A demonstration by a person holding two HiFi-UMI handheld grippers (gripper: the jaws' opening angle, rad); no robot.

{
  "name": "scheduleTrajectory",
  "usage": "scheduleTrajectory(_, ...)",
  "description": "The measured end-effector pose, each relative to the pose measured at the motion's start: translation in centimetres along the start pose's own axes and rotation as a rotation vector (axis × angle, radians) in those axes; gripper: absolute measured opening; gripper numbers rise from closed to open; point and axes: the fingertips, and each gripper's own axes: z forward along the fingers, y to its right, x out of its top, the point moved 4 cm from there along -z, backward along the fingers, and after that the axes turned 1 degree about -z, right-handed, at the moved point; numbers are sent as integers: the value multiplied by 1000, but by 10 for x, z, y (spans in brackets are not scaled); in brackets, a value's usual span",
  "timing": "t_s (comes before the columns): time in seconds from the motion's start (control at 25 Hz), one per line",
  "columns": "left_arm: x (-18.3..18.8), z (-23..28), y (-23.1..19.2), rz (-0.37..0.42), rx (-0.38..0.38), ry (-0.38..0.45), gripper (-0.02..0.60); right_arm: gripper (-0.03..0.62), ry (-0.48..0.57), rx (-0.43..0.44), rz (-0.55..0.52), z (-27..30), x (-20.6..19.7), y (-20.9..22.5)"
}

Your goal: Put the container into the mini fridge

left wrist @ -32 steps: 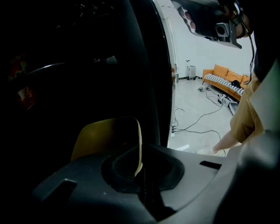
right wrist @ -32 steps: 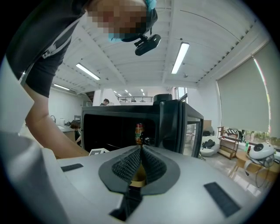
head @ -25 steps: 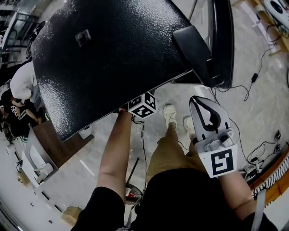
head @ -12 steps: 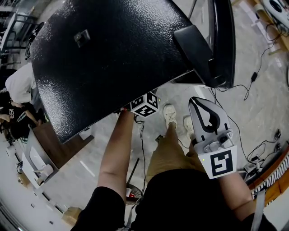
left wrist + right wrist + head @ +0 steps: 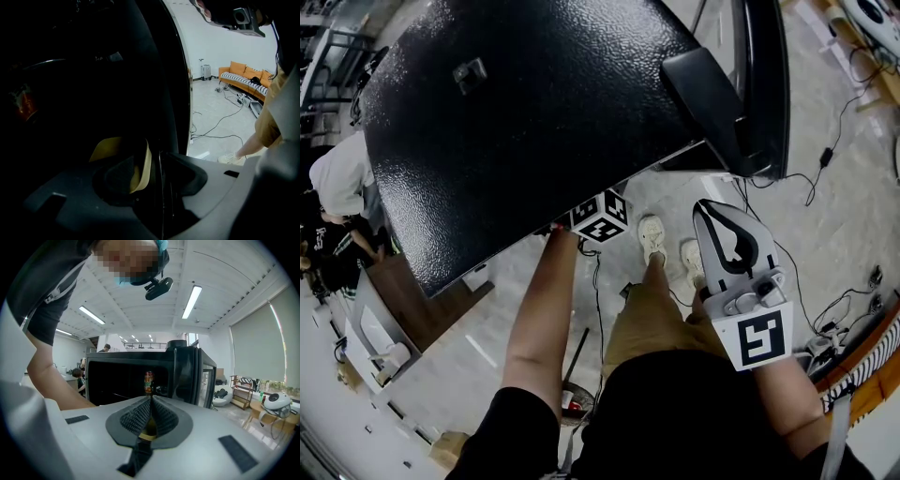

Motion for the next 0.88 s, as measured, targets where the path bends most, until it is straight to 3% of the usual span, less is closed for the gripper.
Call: scheduleTrajectory(0.88, 2, -9, 3, -43, 38, 44, 201, 37, 0, -19, -48, -18, 7, -9)
